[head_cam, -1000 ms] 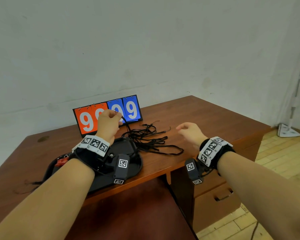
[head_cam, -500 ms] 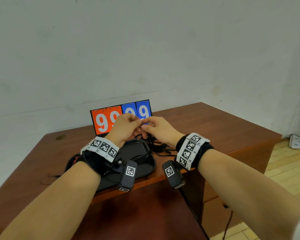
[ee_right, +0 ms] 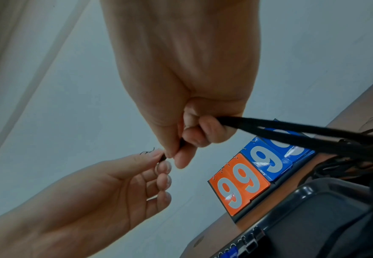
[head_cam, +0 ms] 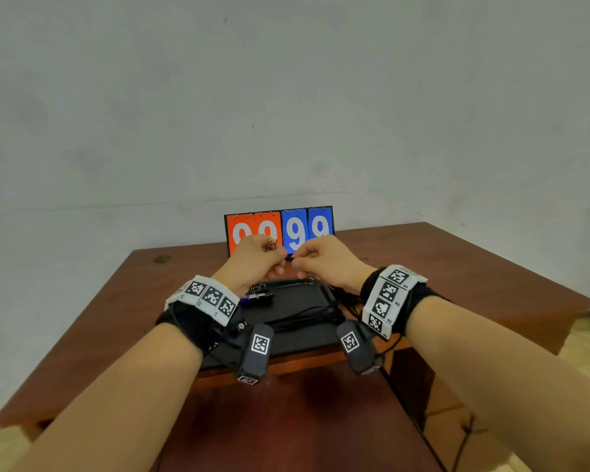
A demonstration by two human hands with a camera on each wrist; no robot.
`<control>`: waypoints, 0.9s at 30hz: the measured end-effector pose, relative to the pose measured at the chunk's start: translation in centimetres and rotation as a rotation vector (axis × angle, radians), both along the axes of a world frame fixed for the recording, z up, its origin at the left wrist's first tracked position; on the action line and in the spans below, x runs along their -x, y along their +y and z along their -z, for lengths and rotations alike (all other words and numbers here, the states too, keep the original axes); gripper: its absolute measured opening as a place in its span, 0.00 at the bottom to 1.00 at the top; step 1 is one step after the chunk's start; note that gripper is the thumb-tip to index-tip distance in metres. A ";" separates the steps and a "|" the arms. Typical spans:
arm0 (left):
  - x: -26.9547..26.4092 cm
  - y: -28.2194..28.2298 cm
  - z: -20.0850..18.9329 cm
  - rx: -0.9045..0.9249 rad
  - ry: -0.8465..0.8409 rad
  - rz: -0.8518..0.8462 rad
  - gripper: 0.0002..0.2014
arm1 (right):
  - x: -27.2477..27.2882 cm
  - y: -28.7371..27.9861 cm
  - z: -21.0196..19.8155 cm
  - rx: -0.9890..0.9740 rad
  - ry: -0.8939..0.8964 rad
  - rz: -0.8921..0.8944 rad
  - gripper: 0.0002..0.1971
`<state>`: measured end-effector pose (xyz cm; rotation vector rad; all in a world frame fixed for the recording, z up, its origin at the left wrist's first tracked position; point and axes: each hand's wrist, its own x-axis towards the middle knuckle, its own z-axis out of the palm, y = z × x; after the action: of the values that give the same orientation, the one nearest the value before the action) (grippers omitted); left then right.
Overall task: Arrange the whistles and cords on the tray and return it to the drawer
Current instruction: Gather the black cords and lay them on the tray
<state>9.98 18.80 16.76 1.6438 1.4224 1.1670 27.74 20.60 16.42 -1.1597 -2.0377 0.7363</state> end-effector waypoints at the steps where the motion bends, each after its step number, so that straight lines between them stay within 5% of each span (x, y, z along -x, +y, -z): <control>1: 1.1 -0.2 0.1 -0.010 -0.014 -0.027 0.05 | 0.6 0.0 -0.1 -0.008 -0.025 0.004 0.06; 15: 18.3 -2.6 5.2 0.019 -0.129 -0.350 0.07 | 4.7 0.9 2.4 0.114 -0.155 0.029 0.06; 27: 19.6 -2.5 8.3 0.062 0.073 -0.401 0.08 | -0.3 4.5 6.8 0.184 -0.188 0.225 0.04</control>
<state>-9.59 16.32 8.47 1.4082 1.8756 1.2711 28.01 25.07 9.65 -1.5873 -1.9760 0.7372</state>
